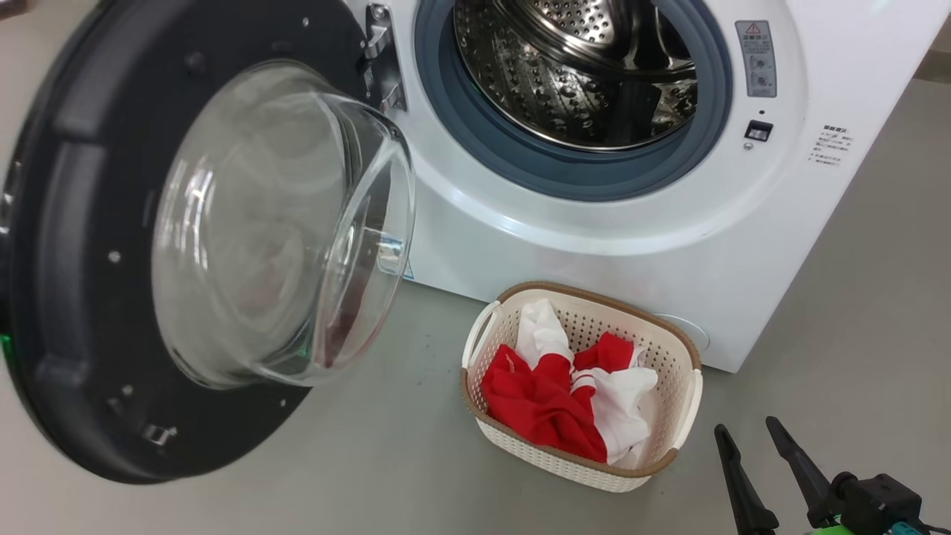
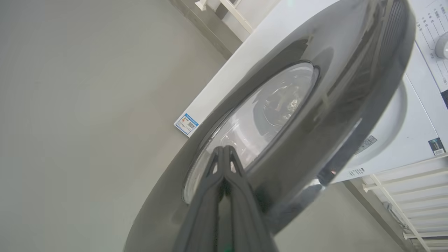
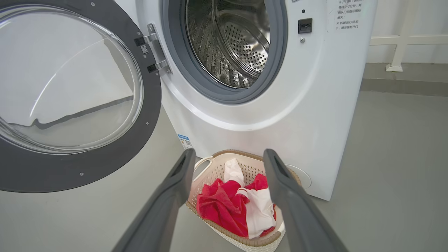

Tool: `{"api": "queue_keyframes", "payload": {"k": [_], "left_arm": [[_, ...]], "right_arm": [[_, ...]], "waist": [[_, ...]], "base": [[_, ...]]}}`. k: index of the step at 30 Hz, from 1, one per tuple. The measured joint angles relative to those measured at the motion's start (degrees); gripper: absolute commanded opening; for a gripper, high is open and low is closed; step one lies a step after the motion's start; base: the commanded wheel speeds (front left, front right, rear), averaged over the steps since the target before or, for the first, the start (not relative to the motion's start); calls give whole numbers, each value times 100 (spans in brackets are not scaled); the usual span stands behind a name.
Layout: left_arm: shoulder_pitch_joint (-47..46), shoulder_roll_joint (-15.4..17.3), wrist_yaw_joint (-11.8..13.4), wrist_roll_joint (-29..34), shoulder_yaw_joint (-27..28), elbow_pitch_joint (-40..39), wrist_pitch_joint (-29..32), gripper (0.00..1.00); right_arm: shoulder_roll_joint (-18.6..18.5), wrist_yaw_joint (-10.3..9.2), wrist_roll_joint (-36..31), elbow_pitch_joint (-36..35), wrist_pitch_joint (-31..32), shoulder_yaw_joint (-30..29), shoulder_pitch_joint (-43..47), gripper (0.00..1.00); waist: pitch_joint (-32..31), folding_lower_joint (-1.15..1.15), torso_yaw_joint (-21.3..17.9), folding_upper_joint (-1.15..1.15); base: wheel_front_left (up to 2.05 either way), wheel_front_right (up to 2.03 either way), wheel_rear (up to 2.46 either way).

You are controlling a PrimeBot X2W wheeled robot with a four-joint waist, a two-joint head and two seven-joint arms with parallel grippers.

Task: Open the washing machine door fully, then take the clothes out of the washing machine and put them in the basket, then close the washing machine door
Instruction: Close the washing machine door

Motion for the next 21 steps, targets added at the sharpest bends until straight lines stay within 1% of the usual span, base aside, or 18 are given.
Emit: {"api": "queue_keyframes", "payload": {"k": [8, 14, 18, 21], "left_arm": [[456, 83, -1, -581, -149, -806, 146, 0], [669, 97, 0, -746, -616, -1485, 136, 0], [733, 92, 0, -847, -927, -1867, 15, 0], [736, 88, 0, -870, -1226, -2129, -183, 0]], "right_arm": [[57, 0, 0, -3, 0, -1, 0, 100], [58, 1, 0, -7, 0, -4, -1, 100], [57, 0, 0, -10, 0, -7, -1, 100], [56, 1, 0, -12, 0, -9, -1, 100]], "waist": [[-96, 0, -129, 0], [-94, 0, -239, 0], [-89, 0, -316, 0], [-76, 0, -386, 0]], "base": [[0, 0, 0], [0, 0, 0], [0, 0, 0], [0, 0, 0]]}}
